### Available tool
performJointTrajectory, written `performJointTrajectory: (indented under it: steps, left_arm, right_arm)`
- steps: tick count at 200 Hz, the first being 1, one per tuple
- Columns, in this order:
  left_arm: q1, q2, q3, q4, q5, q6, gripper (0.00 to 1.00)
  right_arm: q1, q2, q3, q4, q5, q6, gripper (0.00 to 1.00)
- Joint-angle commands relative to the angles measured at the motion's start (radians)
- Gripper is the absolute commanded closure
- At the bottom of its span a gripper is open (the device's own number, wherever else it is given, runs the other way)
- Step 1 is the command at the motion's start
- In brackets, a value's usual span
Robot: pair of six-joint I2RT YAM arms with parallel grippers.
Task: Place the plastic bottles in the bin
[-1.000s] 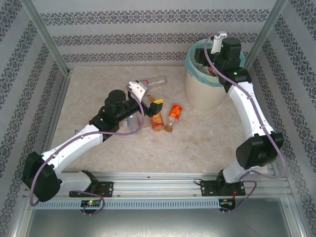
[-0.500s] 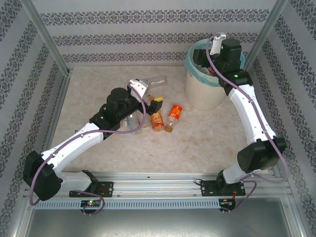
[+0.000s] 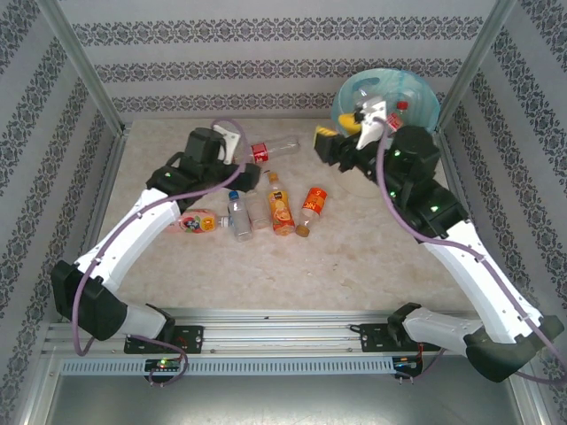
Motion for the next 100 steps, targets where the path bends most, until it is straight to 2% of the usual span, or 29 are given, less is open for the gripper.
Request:
performJointTrajectory:
  steps: [1, 15, 25, 34, 55, 68, 86, 100]
  left_arm:
    - [0.073, -0.017, -0.050, -0.205, -0.023, 0.296, 0.00]
    - [0.108, -0.040, -0.141, -0.193, -0.142, 0.527, 0.00]
    - [0.157, -0.055, -0.182, -0.178, -0.162, 0.631, 0.00]
    - [0.223, -0.064, -0.189, -0.173, -0.086, 0.683, 0.00]
    - [0.360, -0.050, -0.198, -0.160, 0.202, 0.761, 0.00]
    - [0.380, -0.015, -0.218, -0.173, 0.257, 0.834, 0.00]
    - [0.379, 0.053, -0.268, -0.194, 0.214, 0.972, 0.00]
    - [0.381, 0.096, -0.308, -0.149, 0.128, 0.996, 0.00]
  right_arm:
    - [0.050, 0.013, -0.079, 0.047, 0.025, -0.017, 0.35]
    - [0.066, 0.021, -0.104, 0.055, 0.031, -0.007, 0.35]
    - [0.068, 0.027, -0.115, 0.057, 0.026, 0.019, 0.35]
    - [0.069, 0.031, -0.122, 0.058, 0.006, 0.031, 0.35]
    - [0.071, 0.031, -0.136, 0.055, -0.020, 0.055, 0.35]
    - [0.071, 0.027, -0.141, 0.044, -0.029, 0.060, 0.35]
    - [0.071, 0.017, -0.153, 0.035, -0.042, 0.064, 0.36]
    - [0.071, 0.011, -0.165, 0.032, -0.041, 0.070, 0.35]
